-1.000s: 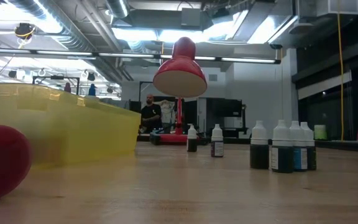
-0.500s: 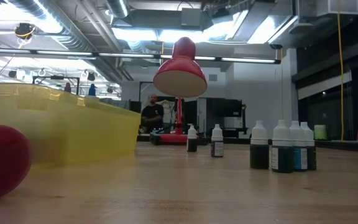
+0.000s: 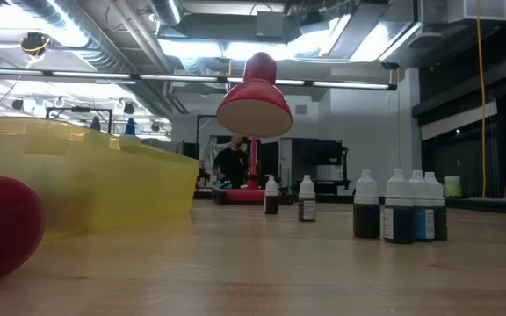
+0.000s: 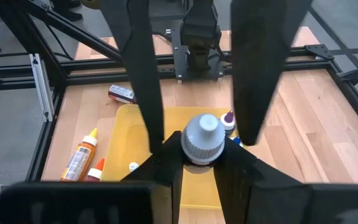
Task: Pick & Place food coloring
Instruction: Put the small pink food coloring bottle into the yellow bin
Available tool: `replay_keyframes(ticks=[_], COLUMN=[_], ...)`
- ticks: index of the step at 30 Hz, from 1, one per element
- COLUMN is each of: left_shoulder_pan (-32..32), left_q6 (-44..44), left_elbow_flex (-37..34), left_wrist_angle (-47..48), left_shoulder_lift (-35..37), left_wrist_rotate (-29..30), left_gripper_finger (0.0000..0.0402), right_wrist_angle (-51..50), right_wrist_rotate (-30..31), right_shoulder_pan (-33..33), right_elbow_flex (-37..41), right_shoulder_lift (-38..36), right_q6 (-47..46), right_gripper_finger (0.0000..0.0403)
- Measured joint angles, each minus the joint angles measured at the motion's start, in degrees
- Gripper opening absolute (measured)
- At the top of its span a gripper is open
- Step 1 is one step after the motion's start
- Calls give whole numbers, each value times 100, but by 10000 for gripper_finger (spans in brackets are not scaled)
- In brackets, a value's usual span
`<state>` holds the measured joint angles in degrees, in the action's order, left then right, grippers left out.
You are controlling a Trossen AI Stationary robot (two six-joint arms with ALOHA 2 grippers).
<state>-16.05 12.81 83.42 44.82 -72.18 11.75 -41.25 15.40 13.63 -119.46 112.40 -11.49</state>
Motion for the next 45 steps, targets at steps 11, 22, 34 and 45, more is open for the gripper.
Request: replay_keyframes(ticks=[11, 22, 34, 45], left_shoulder_pan=[0, -2, -2, 0], left_q6=[-6, 44, 1, 1], left_elbow_flex=[0, 0, 0, 0], left_wrist_angle=[2, -17, -31, -53], left_shoulder_lift=[-2, -2, -2, -2], left_wrist_rotate=[-29, 138, 74, 53], left_gripper_finger=[103, 70, 55, 51], right_wrist_angle=[9, 15, 13, 44], right_wrist_rotate=[0, 11, 0, 9], right_shoulder_pan=[2, -2, 0, -2], right_elbow_flex=[0, 0, 0, 0], right_shoulder_lift=[0, 0, 0, 0], right_q6=[2, -1, 3, 302], right_gripper_finger=[76, 84, 89, 129])
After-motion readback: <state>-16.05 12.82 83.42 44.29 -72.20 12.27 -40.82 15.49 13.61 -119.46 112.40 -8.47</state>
